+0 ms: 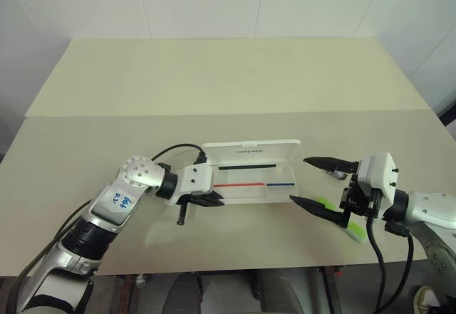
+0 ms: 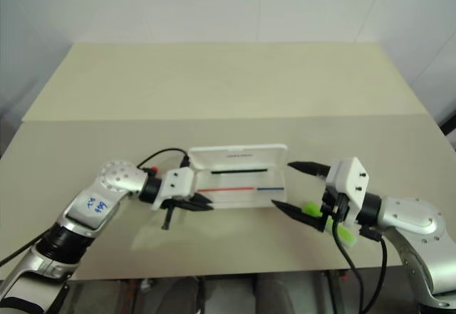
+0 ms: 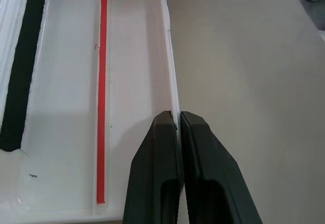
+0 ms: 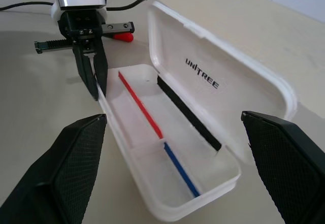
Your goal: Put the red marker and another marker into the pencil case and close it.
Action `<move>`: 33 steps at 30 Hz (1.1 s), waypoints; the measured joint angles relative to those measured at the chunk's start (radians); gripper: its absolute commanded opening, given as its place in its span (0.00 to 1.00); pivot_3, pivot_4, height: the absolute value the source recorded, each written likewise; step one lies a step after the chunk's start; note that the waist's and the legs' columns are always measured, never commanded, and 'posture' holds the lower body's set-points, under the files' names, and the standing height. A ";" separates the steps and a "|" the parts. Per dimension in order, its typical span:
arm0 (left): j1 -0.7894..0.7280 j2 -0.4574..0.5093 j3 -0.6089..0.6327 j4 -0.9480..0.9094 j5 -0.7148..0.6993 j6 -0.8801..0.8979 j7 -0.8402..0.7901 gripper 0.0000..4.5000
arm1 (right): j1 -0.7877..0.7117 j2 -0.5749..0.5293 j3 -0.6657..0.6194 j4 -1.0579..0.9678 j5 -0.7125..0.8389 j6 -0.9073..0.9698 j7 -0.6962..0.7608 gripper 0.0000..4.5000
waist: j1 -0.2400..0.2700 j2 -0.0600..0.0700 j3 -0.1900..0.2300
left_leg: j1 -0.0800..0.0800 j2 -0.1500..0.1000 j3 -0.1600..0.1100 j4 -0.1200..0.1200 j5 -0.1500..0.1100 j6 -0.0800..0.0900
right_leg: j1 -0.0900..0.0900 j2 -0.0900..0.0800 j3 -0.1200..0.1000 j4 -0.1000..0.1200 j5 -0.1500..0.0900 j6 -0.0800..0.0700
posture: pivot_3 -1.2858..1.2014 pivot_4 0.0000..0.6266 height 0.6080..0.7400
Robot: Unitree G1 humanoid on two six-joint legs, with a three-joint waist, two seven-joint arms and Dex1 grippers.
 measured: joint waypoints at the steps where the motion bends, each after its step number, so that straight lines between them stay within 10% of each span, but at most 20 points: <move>1: 0.002 0.006 0.000 -0.002 0.000 0.000 -0.003 0.00 | 0.002 0.001 0.000 0.000 0.000 0.000 -0.004 1.00 | -0.001 0.000 0.000 | 0.000 0.000 0.000 0.000 0.000 0.000 | 0.000 0.000 0.000 0.000 0.000 0.000 | 0.52 0.24 1.00; 20: 0.033 0.037 0.001 -0.106 0.006 0.172 0.062 0.00 | 0.004 0.008 0.000 -0.031 0.015 0.002 -0.049 1.00 | -0.006 0.000 0.000 | 0.001 0.000 0.000 0.001 0.000 0.000 | 0.000 0.000 0.000 0.001 0.001 -0.001 | 0.52 0.24 1.00; 24: 0.039 0.036 0.001 -0.114 -0.016 0.200 0.055 0.32 | -0.001 0.014 0.003 -0.031 0.015 0.002 -0.049 1.00 | -0.005 0.000 0.000 | 0.001 0.000 0.000 0.000 0.000 0.000 | 0.000 0.000 0.000 0.001 0.000 -0.001 | 0.52 0.24 1.00; 33: 0.041 0.045 0.032 -0.139 -0.065 0.229 0.048 0.32 | -0.028 0.034 0.041 -0.017 0.011 0.000 -0.047 1.00 | -0.002 0.000 0.000 | 0.000 0.000 0.000 0.001 0.000 0.000 | 0.000 0.000 0.000 0.001 0.000 -0.001 | 0.52 0.24 1.00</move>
